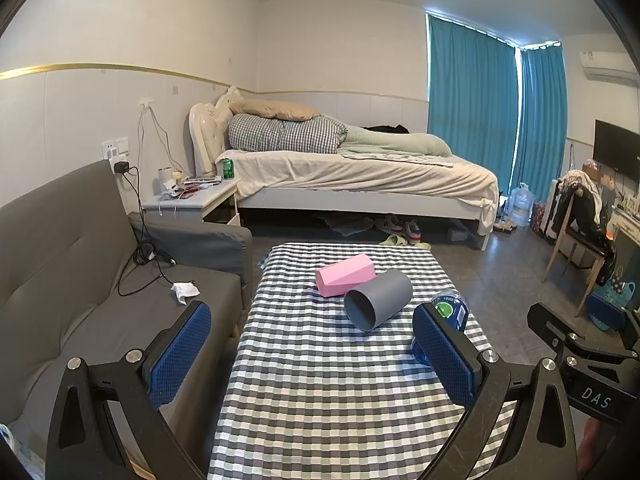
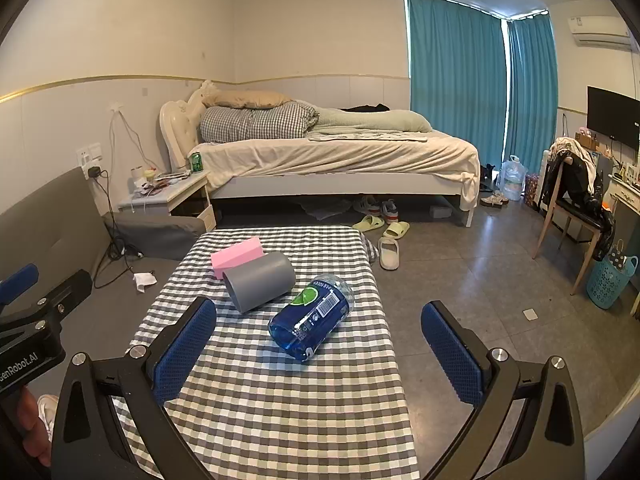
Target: Flip cup upside down
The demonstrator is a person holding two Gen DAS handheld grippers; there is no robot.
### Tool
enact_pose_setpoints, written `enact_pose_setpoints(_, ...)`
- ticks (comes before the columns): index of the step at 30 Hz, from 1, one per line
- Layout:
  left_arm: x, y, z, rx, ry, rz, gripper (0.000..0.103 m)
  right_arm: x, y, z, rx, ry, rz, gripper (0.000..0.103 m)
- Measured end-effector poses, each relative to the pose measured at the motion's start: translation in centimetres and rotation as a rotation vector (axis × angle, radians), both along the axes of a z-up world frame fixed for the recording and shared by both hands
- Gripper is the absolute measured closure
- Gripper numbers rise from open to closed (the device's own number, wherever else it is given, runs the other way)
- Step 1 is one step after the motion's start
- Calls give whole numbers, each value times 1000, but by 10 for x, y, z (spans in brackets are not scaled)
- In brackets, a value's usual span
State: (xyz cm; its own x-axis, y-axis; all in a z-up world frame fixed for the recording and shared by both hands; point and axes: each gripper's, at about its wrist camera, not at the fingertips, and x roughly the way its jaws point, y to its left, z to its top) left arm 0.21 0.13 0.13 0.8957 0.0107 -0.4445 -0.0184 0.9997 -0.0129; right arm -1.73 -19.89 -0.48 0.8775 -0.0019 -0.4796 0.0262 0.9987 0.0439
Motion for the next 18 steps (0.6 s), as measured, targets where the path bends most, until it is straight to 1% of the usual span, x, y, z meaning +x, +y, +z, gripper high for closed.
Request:
enact_pose_setpoints(10,1,0,1,2,3,2,0,1,-1,-1,-3,3,1,0)
enact_pose_setpoints(18,0,3,-1,-19,11,-11,0,4,-2,-5,0,7,4,0)
